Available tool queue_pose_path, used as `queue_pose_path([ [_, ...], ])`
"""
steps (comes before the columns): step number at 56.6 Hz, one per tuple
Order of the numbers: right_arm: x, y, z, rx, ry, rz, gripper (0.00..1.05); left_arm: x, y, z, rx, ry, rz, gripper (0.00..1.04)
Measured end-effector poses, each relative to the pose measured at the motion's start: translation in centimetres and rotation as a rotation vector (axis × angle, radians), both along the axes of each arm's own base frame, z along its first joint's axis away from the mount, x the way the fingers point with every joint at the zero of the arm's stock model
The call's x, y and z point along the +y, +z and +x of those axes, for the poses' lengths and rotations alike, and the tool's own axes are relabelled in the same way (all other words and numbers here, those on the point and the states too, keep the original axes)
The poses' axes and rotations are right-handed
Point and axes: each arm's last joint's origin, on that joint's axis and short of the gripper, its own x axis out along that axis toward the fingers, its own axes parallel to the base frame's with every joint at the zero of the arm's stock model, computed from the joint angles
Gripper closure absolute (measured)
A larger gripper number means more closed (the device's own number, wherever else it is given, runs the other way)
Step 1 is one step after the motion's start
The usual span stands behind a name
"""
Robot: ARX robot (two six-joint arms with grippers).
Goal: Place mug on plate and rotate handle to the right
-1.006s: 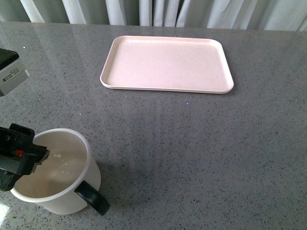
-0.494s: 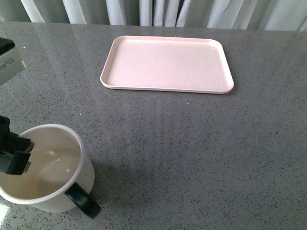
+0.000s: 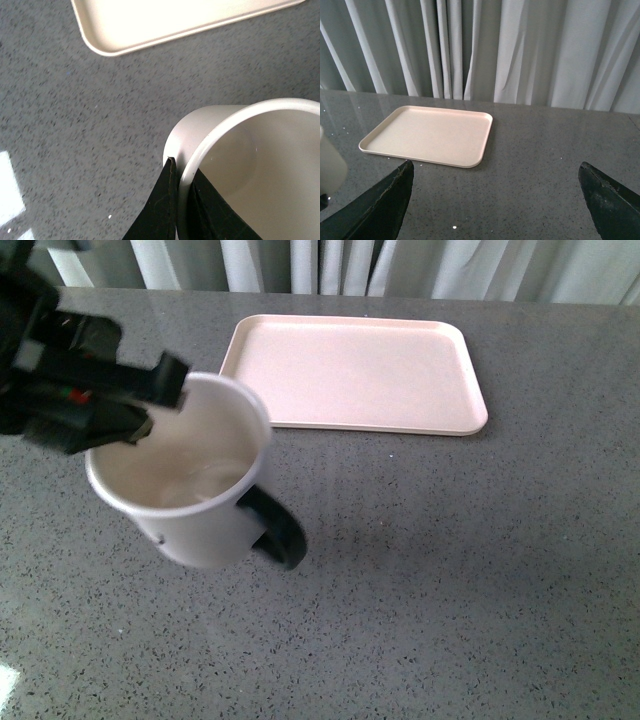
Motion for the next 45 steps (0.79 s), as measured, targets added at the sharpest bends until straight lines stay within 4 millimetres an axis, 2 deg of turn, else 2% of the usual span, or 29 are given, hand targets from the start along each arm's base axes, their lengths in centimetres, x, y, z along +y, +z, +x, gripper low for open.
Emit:
queue_pose_path([
  [11, 0.0, 0.0, 0.0, 0.0, 0.0, 0.0, 0.09, -3.9, 1.2, 2.1, -0.012, -0.052, -0.014, 1.03],
  [22, 0.0, 0.0, 0.0, 0.0, 0.0, 0.0, 0.09, -6.6, 2.1, 4.2, -0.036, -0.072, -0.017, 1.03],
  [45, 0.0, 0.0, 0.0, 0.0, 0.0, 0.0, 0.09, -6.9, 2.4, 4.3, -0.048, -0.073, -0.016, 1.03],
])
